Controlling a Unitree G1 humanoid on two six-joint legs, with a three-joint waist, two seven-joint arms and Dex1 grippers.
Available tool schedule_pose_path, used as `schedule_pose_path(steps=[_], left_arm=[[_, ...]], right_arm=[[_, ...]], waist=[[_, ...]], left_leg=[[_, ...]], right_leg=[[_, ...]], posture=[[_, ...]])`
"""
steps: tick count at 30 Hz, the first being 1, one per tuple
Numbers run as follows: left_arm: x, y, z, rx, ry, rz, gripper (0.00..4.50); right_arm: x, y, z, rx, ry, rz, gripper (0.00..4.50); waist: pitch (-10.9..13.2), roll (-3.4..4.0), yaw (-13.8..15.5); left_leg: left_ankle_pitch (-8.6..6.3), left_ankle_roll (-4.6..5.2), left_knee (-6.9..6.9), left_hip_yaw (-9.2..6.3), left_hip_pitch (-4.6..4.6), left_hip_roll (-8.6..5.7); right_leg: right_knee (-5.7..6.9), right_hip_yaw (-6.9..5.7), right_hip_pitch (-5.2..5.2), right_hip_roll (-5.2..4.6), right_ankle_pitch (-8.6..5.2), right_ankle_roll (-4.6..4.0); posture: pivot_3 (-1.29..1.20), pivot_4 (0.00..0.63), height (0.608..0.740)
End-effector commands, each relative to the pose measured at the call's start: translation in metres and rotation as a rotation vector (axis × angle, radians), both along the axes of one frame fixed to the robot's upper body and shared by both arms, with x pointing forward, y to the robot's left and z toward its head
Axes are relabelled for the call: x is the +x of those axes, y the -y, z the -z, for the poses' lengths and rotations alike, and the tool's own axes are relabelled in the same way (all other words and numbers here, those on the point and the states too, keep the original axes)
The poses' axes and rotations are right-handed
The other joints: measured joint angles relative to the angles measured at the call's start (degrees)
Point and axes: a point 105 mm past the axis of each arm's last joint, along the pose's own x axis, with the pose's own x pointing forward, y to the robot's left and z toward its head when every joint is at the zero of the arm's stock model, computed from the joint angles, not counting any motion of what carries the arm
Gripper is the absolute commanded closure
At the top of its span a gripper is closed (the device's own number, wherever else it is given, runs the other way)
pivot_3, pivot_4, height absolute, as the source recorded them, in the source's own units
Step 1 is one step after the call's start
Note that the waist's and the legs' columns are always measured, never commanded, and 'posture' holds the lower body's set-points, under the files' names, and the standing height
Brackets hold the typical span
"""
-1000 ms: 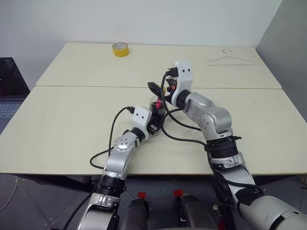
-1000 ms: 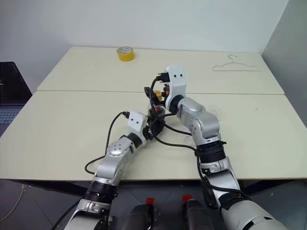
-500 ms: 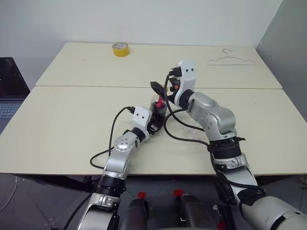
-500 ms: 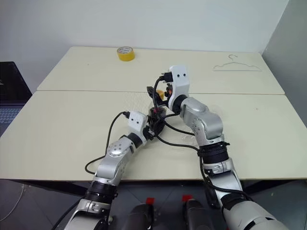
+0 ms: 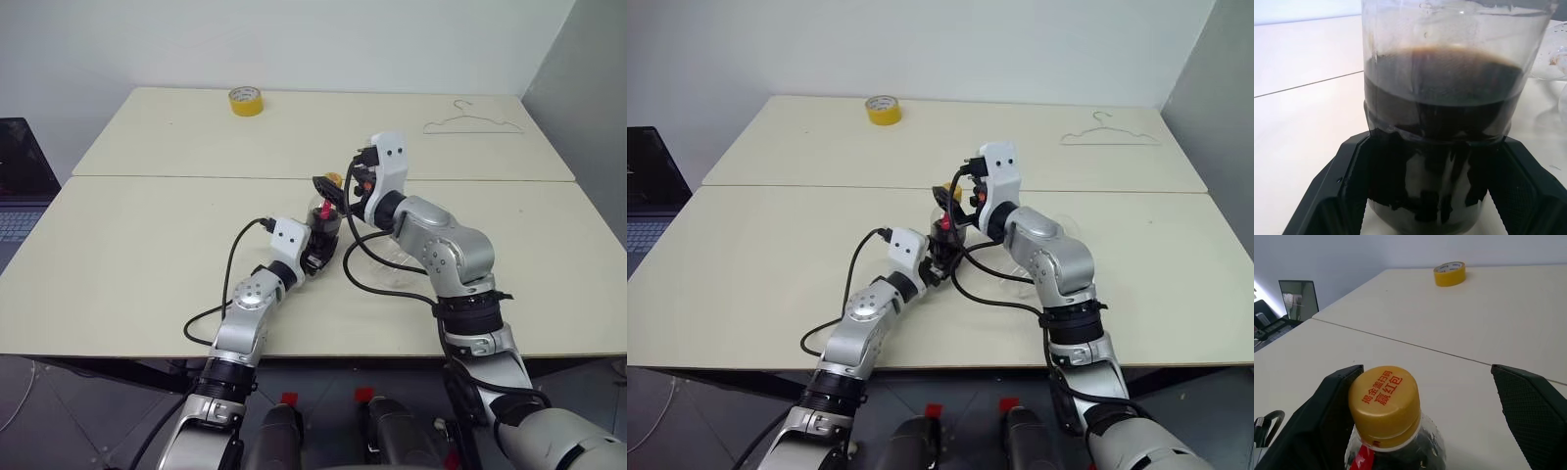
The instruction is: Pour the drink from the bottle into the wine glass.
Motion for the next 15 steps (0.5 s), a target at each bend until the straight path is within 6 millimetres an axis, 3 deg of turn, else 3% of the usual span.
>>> schedule_pose_path(steps=[1, 6, 7, 15], left_arm=[[0.000, 0.000, -0.006, 0.000, 0.031, 0.002, 1.23], [-0.001, 0.000, -0.006, 0.001, 0.030, 0.001, 1.23], [0.000, 0.000, -0.006, 0.001, 0.030, 0.000, 1.23], [-0.001, 0.000, -0.005, 0.001, 0.027, 0.004, 1.23]], right_arm=[[-0.004, 0.001, -0.016, 0.032, 0.059, -0.007, 1.26], [-0.005, 0.000, -0.017, 0.030, 0.066, -0.012, 3.03], [-0.005, 0.000, -0.018, 0.029, 0.067, -0.014, 3.19], [-0.017, -0.002, -0.028, 0.019, 0.145, -0.148, 3.19]], waist=[[0.0, 0.00, 0.0], [0.0, 0.00, 0.0], [0.0, 0.00, 0.0], [0.0, 0.00, 0.0]], left_leg=[[0.00, 0.00, 0.00, 0.00, 0.00, 0.00], [0.00, 0.00, 0.00, 0.00, 0.00, 0.00], [0.00, 0.00, 0.00, 0.00, 0.00, 0.00], [0.00, 0.00, 0.01, 0.00, 0.00, -0.01]], right_leg=[[0.00, 0.00, 0.00, 0.00, 0.00, 0.00], [-0.01, 0.00, 0.00, 0.00, 0.00, 0.00], [0.00, 0.00, 0.00, 0.00, 0.00, 0.00], [0.00, 0.00, 0.00, 0.00, 0.00, 0.00]], posture=[[0.00, 0.150, 0.740], [0.00, 0.150, 0.740], [0.00, 0.150, 0.740], [0.00, 0.150, 0.740]])
